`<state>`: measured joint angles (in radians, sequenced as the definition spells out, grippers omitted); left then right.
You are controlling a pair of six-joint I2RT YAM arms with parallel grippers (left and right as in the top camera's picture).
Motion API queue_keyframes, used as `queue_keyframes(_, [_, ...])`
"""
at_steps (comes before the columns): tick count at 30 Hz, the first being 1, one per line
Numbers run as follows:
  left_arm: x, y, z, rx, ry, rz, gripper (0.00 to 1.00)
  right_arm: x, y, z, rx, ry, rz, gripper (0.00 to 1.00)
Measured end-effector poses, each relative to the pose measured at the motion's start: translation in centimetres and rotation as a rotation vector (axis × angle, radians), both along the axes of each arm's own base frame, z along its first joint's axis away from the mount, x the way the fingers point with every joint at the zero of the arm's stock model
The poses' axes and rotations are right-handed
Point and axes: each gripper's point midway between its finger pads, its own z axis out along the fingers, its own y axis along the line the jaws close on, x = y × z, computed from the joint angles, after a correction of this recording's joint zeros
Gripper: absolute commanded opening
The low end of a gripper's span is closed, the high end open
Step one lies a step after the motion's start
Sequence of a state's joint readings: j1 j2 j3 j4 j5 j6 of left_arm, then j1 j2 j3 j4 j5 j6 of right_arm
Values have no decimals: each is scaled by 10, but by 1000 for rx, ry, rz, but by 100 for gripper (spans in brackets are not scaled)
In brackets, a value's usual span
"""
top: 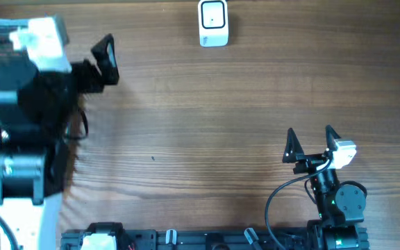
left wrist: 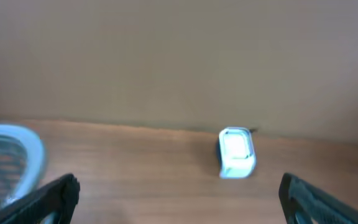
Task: Scan the item barcode
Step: 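Reach the left gripper into the basket toward the yellow Mentos bottle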
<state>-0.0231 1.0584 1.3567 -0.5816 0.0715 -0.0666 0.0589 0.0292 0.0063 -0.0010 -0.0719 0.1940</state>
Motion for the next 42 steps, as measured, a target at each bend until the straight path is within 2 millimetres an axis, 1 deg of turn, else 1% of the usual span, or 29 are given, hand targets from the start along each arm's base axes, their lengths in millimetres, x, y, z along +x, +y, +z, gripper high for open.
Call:
queue_keyframes(2, [6,10,0,103,19,30,100,0,0,0,4,0,0,100])
queue_keyframes(4, [8,30,3,151,11,122,100,0,0,0,4,1,0,100])
queue_keyframes(6, [5,64,11,163,-7,267,100,0,0,0,4,1,2,100])
queue_keyframes(8, [-3,103,12,134,-2,407,100,0,1,0,4,1,3,100])
queue_keyframes(9, [-17,144,9,92,14,561,100,0,1,0,4,0,3,100])
queue_keyframes(11, [-32,176,2,39,38,668,100,0,1,0,4,0,4,100])
queue_keyframes(14, [-61,234,-21,-56,105,842,100,0,1,0,4,1,6,100])
queue_keyframes(16, [-61,247,-35,-109,138,848,100,0,1,0,4,1,6,100])
queue_keyframes(19, [-51,261,-58,-164,194,841,100,1,1,-3,4,13,6,100])
queue_keyframes(21, [-41,268,-78,-188,245,834,100,2,1,-9,2,39,6,100])
queue_keyframes(23, [-29,274,-101,-213,302,825,100,3,1,-18,0,77,6,100])
queue_keyframes(26, [-18,284,-132,-238,380,826,100,5,1,-29,-3,128,6,100])
queue_keyframes(31, [7,304,-199,-274,510,825,100,6,2,-36,-4,158,6,100])
queue_keyframes(33, [14,309,-219,-282,542,825,100,6,2,-37,-5,161,6,100])
queue_keyframes(35, [23,316,-245,-291,573,824,100,6,2,-38,-5,164,6,100])
queue_keyframes(39, [33,324,-276,-300,607,823,100,6,2,-39,-5,169,6,100])
queue_keyframes(42, [42,332,-287,-295,589,823,100,6,2,-42,-6,181,6,100])
